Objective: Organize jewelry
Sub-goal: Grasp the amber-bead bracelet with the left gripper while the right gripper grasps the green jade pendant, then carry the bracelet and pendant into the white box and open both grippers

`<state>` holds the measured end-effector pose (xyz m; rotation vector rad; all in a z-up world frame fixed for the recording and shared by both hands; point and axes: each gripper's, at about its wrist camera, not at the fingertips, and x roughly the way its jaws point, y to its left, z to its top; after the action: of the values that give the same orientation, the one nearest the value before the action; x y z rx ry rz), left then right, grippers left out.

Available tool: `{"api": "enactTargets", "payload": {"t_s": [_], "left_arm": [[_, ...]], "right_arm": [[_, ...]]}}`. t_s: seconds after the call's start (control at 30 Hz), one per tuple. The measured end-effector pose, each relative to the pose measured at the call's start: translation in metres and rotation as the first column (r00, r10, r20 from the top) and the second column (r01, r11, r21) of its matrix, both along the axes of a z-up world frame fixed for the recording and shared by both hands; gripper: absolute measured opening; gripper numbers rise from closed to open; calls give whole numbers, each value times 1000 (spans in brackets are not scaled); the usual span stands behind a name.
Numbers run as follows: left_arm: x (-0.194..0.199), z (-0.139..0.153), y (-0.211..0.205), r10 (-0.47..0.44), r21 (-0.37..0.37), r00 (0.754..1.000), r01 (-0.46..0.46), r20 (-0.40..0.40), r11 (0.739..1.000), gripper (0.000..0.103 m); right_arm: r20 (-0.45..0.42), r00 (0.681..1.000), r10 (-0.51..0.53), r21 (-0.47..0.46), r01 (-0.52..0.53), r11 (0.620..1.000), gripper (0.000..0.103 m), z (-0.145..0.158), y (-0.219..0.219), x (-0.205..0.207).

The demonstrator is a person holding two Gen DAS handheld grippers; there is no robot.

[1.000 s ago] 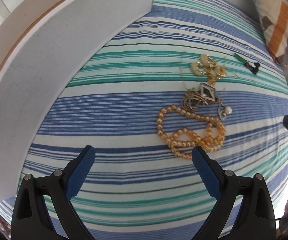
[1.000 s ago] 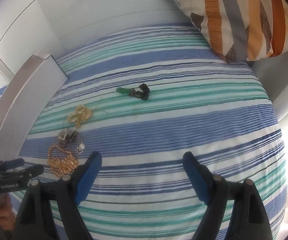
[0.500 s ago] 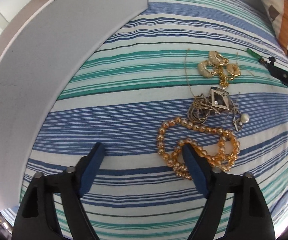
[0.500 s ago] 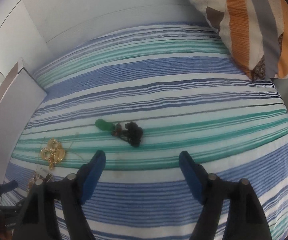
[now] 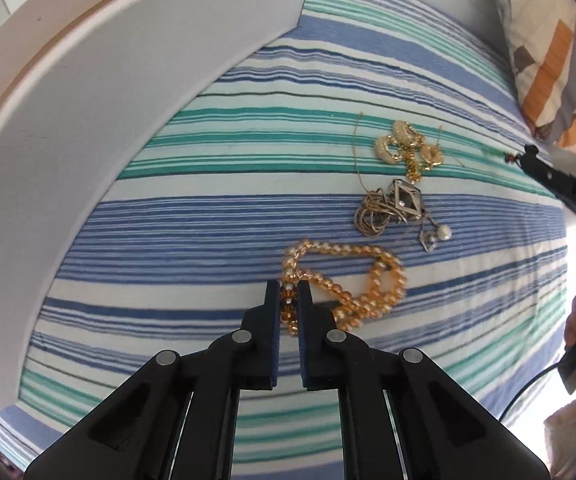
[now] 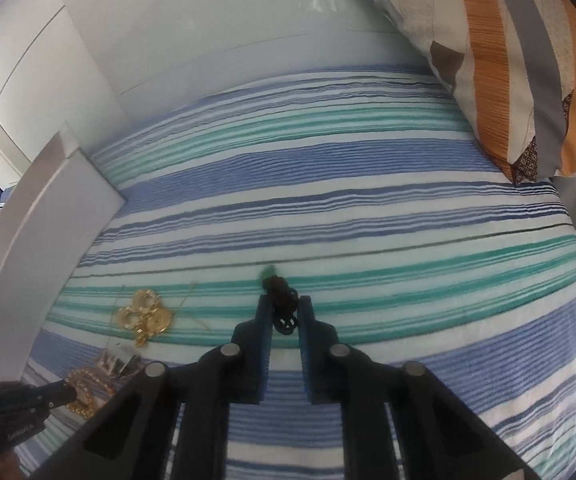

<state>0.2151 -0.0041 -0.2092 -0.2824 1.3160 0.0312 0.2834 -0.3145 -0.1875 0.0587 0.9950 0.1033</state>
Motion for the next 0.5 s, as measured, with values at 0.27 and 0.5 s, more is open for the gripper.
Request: {"api": "enactTargets", "payload": {"t_s": [0.27,0.5], "left_arm": [[-38,62,18,-29,-55,997,33,71,998,6],[-64,89,38,8,-71,997,-2,83,997,6]], "right_arm": [[-24,997,74,49,-73,996,13,45,23,-71],[-80,980,184,89,-176,980,13,59,70,-114]]}}
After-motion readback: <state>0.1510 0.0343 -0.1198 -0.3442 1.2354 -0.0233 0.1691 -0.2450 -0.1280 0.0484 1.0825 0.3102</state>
